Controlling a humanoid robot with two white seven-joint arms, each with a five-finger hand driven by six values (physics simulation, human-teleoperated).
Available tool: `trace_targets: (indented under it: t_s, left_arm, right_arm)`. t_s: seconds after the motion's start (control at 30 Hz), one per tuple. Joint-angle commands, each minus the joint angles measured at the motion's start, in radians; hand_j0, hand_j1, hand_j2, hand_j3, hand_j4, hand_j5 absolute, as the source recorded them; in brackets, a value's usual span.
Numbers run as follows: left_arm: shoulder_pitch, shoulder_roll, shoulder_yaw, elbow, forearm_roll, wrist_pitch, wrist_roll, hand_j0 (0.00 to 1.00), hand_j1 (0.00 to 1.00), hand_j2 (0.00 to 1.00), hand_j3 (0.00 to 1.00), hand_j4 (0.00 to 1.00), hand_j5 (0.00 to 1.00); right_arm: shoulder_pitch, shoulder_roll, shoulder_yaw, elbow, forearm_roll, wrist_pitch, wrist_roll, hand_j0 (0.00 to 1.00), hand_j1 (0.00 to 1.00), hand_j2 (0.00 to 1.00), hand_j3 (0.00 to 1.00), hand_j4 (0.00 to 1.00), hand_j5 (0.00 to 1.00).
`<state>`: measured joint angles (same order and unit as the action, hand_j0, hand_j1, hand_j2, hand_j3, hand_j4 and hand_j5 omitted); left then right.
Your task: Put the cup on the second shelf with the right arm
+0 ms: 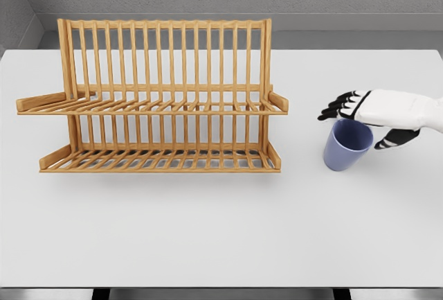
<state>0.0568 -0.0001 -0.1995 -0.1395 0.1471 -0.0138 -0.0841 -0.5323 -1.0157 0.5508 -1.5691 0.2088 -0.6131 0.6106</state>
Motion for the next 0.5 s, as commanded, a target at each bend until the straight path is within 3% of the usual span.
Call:
trace_targets:
  t_s: [0.0, 0.47]
  left_arm:
    - [0.000, 0.000, 0.000, 0.000, 0.000, 0.000, 0.000, 1.00, 1.00, 1.00, 1.00, 1.00, 1.00]
    - [-0.002, 0.000, 0.000, 0.000, 0.000, 0.000, 0.000, 1.00, 1.00, 1.00, 1.00, 1.00, 1.00]
  right_arm:
    - [0.000, 0.014, 0.034, 0.021, 0.000, 0.002, 0.000, 1.00, 1.00, 1.00, 1.00, 1.00, 1.00]
    - [0.000, 0.014, 0.043, 0.017, 0.000, 0.002, 0.000, 1.00, 1.00, 1.00, 1.00, 1.00, 1.00]
